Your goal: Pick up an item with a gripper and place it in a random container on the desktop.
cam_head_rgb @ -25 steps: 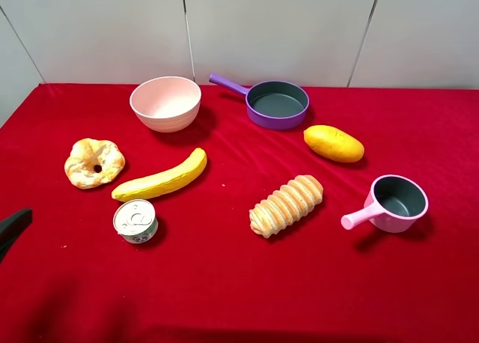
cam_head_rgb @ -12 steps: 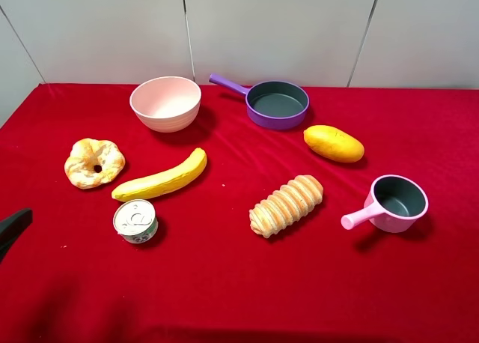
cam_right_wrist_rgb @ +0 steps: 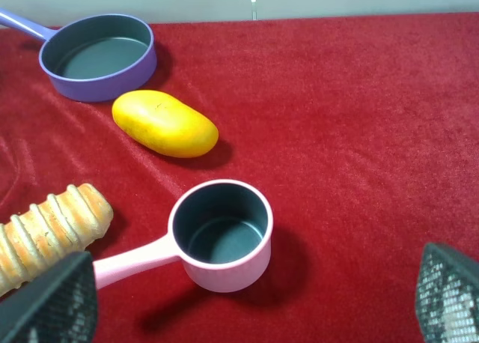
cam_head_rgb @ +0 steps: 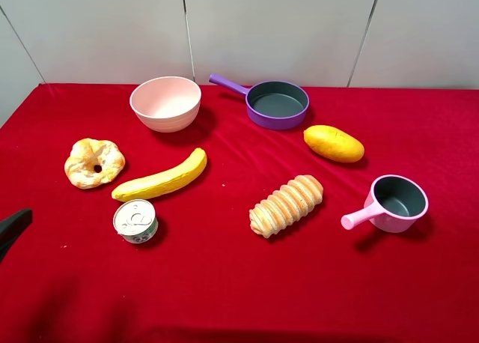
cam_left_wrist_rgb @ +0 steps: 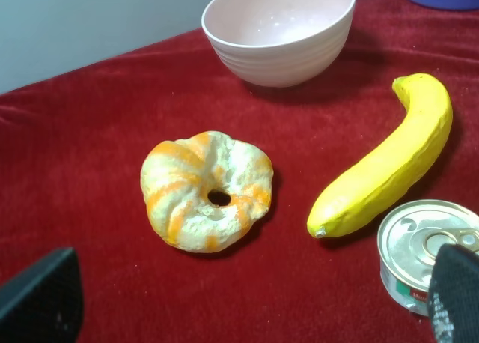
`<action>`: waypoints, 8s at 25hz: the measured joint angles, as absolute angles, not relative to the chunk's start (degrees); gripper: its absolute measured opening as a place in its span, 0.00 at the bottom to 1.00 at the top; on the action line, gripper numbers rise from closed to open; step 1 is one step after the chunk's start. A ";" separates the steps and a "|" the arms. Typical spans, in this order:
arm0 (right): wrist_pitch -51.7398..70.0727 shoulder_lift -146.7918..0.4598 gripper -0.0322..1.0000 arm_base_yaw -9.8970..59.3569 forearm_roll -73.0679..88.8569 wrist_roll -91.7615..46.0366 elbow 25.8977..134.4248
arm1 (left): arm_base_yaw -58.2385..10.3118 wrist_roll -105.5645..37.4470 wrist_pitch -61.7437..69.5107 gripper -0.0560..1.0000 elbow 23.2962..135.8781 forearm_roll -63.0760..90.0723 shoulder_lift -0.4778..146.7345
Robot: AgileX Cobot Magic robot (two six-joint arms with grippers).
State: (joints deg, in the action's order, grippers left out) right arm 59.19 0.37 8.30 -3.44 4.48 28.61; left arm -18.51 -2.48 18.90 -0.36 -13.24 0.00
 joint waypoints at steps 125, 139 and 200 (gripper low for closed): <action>30.53 -121.64 0.59 15.59 0.88 -35.62 72.80 | -18.51 -2.42 18.90 0.91 -0.36 -13.24 0.00; 30.39 -121.64 0.47 15.59 1.21 -35.76 72.80 | -18.51 -2.42 18.90 0.91 -0.36 -13.24 0.00; 31.28 -123.32 0.47 15.77 6.40 -35.98 96.55 | -18.51 -2.42 18.90 0.91 -0.36 -13.24 0.00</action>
